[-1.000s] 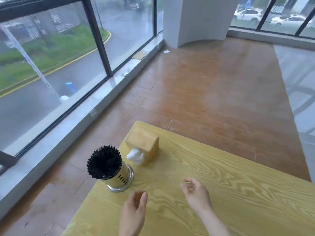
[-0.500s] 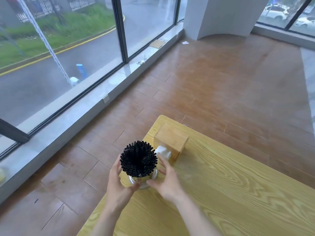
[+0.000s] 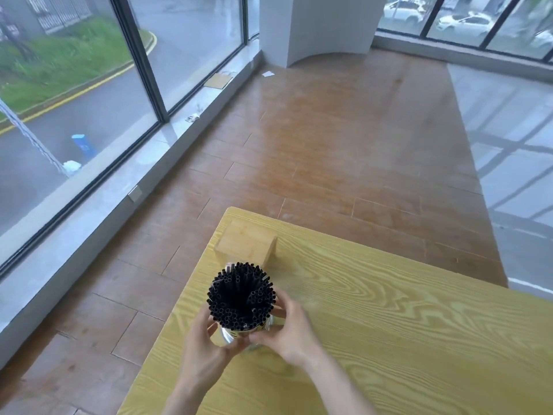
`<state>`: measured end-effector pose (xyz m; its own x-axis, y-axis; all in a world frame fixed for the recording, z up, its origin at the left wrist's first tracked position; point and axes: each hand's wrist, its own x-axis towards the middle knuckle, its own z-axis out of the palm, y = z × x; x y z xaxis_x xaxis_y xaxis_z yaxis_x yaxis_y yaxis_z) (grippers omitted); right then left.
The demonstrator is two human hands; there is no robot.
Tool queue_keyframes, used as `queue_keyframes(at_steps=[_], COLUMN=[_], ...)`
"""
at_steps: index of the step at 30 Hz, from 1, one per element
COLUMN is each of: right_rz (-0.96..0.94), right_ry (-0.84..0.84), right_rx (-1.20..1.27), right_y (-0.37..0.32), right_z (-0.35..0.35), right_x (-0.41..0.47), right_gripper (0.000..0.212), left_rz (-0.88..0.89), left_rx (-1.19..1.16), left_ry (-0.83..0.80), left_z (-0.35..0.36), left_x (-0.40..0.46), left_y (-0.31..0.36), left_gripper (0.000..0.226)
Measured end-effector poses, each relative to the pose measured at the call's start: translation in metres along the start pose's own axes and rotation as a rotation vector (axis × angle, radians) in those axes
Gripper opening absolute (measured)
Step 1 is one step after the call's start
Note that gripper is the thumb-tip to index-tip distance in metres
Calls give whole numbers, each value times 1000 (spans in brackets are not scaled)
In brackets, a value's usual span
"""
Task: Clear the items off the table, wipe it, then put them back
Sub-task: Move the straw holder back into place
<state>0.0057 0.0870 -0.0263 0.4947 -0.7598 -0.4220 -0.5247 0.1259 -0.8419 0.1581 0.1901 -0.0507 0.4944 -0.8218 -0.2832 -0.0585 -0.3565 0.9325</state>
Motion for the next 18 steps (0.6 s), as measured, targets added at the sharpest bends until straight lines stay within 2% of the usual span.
queue_keyframes(at_steps=[6,10,14,18], right_rz=[60,89,104,101], right_ry=[135,234,315,360], right_rx=[23,41,49,83], right_y=[42,69,89,101], right_z=[-81,-135,-183,-218], right_x=[-36,-55,-61,-49], right_gripper=[87,91,87,88], left_rz=[49,80,143,215], left_rx=[47,97,182,258], left_ry=[-165,-250,-307,-290], left_z=[87,149,204,242], left_x=[-7,-6,2,22], left_y=[25,43,62,73], left_gripper=[105,98,78,81])
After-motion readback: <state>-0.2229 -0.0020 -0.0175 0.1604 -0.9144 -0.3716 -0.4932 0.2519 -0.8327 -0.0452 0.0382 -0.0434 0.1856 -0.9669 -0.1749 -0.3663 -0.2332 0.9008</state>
